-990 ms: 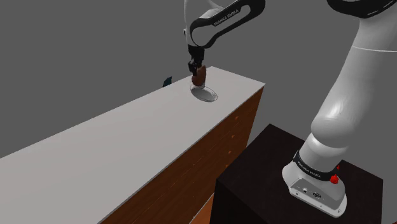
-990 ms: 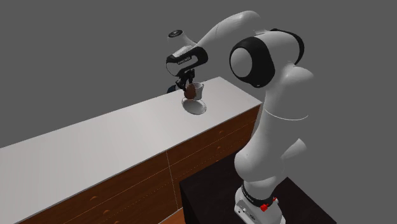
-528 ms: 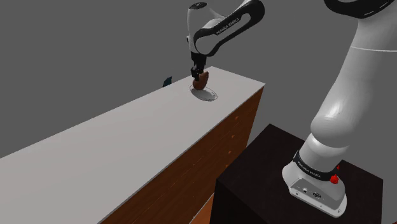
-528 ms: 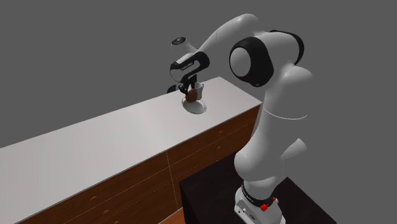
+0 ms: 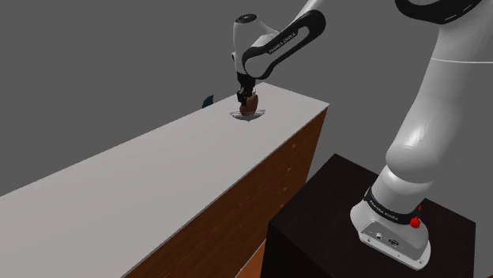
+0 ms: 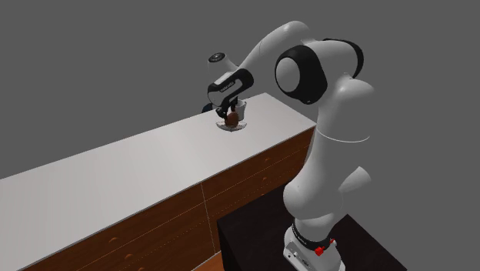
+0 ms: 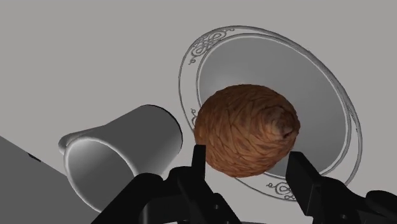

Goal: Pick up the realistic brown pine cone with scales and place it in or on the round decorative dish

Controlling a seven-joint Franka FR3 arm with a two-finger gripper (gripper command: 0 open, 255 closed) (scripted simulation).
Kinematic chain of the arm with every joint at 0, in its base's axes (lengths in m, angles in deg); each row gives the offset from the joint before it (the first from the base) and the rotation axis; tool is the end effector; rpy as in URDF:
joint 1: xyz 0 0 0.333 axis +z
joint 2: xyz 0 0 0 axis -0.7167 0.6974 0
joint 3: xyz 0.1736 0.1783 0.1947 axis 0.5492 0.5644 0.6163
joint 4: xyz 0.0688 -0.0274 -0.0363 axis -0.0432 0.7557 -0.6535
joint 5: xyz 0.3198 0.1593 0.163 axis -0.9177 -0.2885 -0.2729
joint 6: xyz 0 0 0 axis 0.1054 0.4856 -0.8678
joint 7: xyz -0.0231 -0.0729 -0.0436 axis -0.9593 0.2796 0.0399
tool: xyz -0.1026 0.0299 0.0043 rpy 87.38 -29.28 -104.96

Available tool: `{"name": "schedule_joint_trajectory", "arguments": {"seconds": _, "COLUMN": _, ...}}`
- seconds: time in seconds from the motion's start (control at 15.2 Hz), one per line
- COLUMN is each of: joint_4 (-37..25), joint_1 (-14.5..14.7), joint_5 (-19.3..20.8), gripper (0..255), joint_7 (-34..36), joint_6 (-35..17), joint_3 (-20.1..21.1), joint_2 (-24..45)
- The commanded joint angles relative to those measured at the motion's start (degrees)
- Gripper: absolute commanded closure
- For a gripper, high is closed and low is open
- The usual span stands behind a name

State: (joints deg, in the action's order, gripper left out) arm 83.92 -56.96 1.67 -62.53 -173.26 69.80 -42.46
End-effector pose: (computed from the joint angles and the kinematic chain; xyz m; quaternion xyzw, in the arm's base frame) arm 0.5935 0.0177 0.3777 0.9713 0.1808 0.0765 0.1342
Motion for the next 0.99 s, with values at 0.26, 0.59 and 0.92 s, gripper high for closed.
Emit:
{"name": "schedule_joint_trajectory", "arguments": {"seconds": 0.26, "joint_4": 0.2, "joint_1": -0.1, "joint_5": 0.2, "gripper": 255, "joint_7": 0.2, "joint_6": -0.1, "joint_3": -0.1, "joint_2": 0.6}}
{"name": "schedule_joint_trajectory", "arguments": {"seconds": 0.59, "joint_4": 0.3, "joint_1": 0.0, "joint_5": 0.4, "gripper": 0, "joint_7": 0.5, "joint_6": -0.4, "joint_3": -0.1, "joint_2": 0.9}}
{"name": "schedule_joint_trajectory", "arguments": {"seconds": 0.92, "joint_4": -1.0, "joint_1": 0.3, "joint_5": -2.9, "gripper": 0, "joint_7": -1.8, "joint_6": 5.5, "joint_3": 1.0, "joint_2": -4.2}}
